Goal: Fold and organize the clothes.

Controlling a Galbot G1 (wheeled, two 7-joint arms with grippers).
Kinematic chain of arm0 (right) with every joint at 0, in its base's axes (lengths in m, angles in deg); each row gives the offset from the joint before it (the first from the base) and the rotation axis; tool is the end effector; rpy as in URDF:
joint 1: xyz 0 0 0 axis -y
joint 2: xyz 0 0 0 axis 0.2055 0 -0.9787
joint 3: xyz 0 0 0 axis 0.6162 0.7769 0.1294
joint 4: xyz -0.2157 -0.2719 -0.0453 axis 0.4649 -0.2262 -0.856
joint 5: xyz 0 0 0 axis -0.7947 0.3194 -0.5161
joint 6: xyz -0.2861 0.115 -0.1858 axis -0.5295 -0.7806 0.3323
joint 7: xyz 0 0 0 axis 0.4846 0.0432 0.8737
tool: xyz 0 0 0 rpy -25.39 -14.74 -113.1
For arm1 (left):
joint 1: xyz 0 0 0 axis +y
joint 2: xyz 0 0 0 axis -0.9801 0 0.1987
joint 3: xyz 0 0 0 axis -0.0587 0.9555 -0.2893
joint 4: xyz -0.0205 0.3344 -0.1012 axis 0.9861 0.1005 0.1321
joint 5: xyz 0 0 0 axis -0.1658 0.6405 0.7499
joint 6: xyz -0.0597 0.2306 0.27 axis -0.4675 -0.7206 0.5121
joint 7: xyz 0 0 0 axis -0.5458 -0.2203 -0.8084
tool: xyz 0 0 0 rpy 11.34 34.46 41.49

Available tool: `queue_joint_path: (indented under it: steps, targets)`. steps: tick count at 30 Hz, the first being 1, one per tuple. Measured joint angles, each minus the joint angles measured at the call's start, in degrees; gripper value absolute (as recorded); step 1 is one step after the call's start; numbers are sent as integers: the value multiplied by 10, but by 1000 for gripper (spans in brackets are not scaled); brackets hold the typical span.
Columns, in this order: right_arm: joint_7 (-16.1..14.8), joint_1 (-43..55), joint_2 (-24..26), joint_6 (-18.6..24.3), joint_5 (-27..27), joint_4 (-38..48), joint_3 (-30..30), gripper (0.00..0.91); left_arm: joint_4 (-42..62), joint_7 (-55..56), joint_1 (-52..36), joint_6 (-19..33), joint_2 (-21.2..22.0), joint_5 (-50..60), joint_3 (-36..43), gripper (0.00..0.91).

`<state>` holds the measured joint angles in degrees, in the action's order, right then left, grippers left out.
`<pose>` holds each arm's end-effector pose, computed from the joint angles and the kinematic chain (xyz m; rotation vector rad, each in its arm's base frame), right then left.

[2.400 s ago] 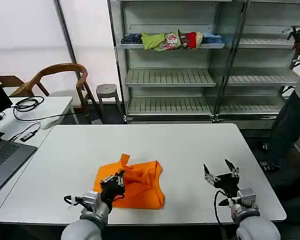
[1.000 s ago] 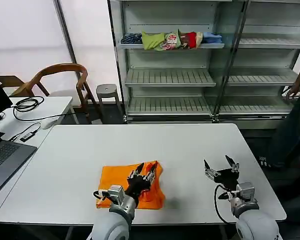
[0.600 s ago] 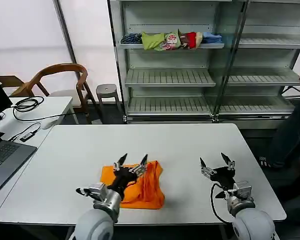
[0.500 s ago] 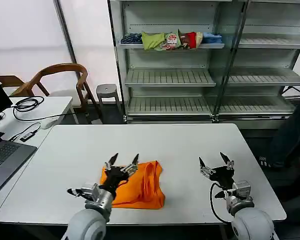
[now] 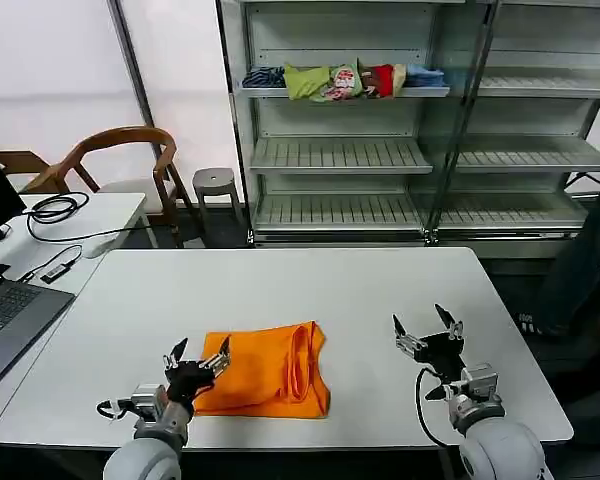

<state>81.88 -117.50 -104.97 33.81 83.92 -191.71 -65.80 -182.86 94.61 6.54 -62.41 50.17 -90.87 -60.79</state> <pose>0.2565 -0.0543 -0.2420 0.2283 -2.9550 0.2395 0.2420 0.0245 -0.2821 -0.0497 -2.7966 0.1072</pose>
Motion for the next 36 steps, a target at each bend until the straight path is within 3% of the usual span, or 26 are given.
queue_joint_path:
  steps: [36]
  targets:
    - [1,5,-1,-1,-3,4,9,907,59,56,-6,-23,19,-1,27,907]
